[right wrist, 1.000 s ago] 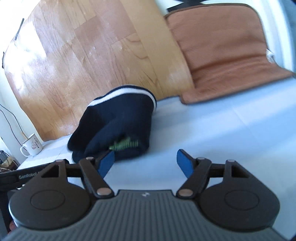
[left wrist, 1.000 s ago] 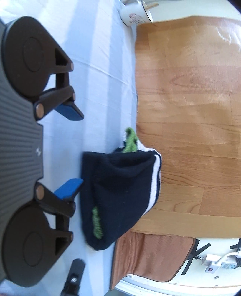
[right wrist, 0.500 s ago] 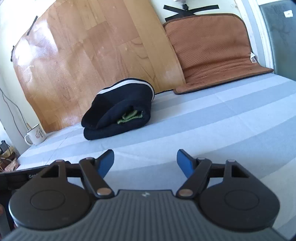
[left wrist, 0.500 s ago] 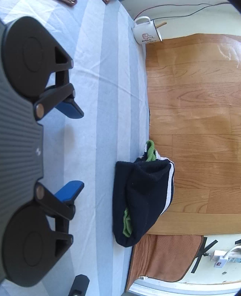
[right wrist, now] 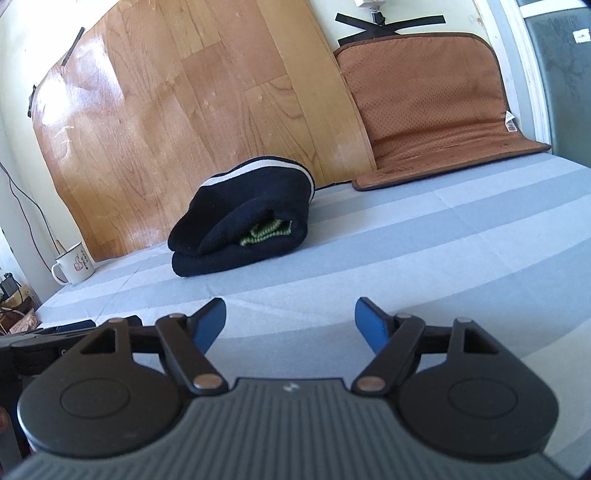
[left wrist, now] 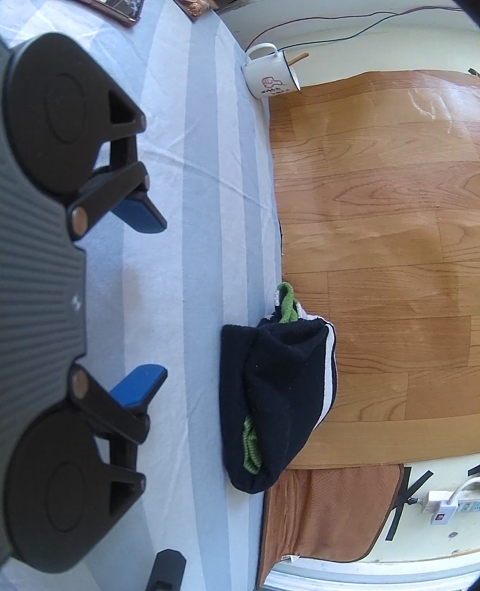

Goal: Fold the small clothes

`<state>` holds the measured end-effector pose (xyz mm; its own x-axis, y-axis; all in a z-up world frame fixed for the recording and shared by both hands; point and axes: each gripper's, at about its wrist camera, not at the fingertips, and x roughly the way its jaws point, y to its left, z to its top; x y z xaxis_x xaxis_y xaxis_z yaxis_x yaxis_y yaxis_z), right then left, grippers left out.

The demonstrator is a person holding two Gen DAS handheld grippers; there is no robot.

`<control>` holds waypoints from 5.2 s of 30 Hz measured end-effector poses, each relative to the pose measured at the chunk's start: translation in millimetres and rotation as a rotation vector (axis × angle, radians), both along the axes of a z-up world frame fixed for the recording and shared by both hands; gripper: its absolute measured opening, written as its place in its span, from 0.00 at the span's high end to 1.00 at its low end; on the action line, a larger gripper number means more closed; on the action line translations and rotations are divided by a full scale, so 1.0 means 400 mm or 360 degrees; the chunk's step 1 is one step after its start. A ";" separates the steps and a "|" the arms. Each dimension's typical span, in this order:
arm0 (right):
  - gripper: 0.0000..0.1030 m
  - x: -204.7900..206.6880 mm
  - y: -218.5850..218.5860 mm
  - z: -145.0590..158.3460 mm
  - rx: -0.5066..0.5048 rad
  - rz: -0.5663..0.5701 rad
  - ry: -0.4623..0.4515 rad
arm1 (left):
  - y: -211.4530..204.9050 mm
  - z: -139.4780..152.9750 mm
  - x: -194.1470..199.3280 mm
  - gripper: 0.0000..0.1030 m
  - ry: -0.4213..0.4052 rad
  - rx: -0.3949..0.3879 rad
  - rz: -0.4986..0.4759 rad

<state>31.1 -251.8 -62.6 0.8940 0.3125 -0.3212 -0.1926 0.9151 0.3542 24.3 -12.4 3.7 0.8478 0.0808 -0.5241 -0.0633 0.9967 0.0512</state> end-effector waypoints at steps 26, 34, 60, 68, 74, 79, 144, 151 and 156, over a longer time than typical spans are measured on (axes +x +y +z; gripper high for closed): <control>0.20 0.000 -0.006 0.002 0.0033 0.0053 0.0011 | 0.014 -0.018 0.032 0.05 0.0172 -0.0010 0.0058; 0.19 0.000 -0.005 0.002 0.0034 0.0051 0.0014 | 0.025 -0.024 0.045 0.00 0.0240 -0.0090 0.0024; 0.18 -0.012 -0.007 0.001 0.0056 0.0032 -0.0013 | 0.027 -0.006 0.015 0.00 0.0189 0.0027 0.0180; 0.18 -0.012 -0.009 0.002 0.0056 0.0032 -0.0015 | 0.028 -0.005 0.024 0.00 0.0212 0.0081 0.0213; 0.18 -0.013 -0.008 0.001 0.0056 0.0031 -0.0015 | 0.029 -0.006 0.022 0.00 0.0206 0.0098 0.0236; 0.18 -0.013 -0.007 0.001 0.0056 0.0027 -0.0016 | 0.031 -0.002 0.014 0.00 0.0156 0.0111 0.0267; 0.17 0.000 -0.020 -0.001 0.0109 0.0047 0.0035 | 0.030 0.004 0.004 0.00 0.0107 0.0188 0.0285; 0.17 0.000 -0.020 -0.001 0.0109 0.0047 0.0035 | 0.031 0.003 0.004 0.00 0.0103 0.0190 0.0289; 0.17 0.000 -0.020 -0.001 0.0109 0.0049 0.0035 | 0.033 0.006 0.000 0.00 0.0090 0.0186 0.0283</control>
